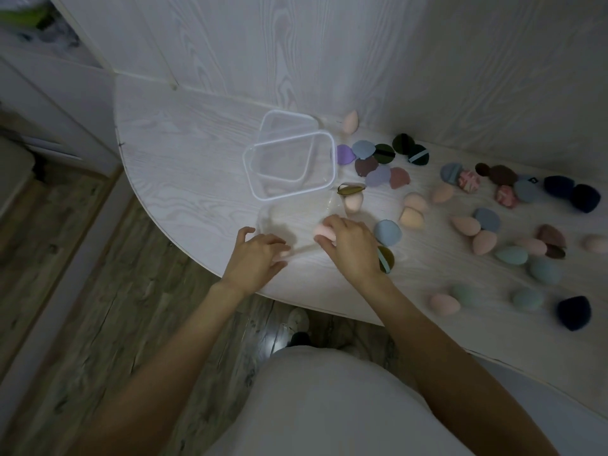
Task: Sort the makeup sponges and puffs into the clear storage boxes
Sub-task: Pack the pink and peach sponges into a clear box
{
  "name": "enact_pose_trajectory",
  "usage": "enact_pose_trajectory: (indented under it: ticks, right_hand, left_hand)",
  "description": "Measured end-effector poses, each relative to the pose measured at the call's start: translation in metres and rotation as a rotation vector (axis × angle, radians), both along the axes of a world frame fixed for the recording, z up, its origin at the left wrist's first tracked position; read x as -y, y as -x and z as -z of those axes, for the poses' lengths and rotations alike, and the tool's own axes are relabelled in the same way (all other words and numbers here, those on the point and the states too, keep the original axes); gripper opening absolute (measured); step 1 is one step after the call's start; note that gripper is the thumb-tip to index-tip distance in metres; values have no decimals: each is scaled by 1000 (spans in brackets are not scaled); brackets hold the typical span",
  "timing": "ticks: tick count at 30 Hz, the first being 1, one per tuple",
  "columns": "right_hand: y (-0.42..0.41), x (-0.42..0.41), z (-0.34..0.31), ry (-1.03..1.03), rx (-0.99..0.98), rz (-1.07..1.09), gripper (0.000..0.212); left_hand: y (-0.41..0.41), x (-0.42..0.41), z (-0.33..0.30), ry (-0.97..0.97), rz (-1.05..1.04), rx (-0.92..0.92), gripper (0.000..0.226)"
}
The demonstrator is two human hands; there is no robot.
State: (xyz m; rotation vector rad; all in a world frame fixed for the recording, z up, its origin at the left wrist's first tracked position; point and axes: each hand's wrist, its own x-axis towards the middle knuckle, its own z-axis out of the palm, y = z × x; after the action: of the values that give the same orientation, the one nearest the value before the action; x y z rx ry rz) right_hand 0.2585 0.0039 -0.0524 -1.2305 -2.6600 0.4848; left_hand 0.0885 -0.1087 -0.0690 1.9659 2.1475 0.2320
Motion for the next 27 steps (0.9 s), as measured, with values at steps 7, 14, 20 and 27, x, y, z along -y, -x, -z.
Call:
enact_pose_trajectory:
  ticks: [7,14,20,27]
  right_hand:
    - [57,-6,3,239,267,-82,29]
    - [54,-14,5,511,138,16,35]
    - [53,-9,6,427,154,43,38]
    - [48,-18,10,334,143,-42,28]
  left_hand:
    - [1,-5,7,-71,-26,-1,31]
    - [3,-11,12,-71,-60,15,43]
    - [6,-14,15,-75,-45,1,49]
    - [7,-15,16,-92,-27,4,50]
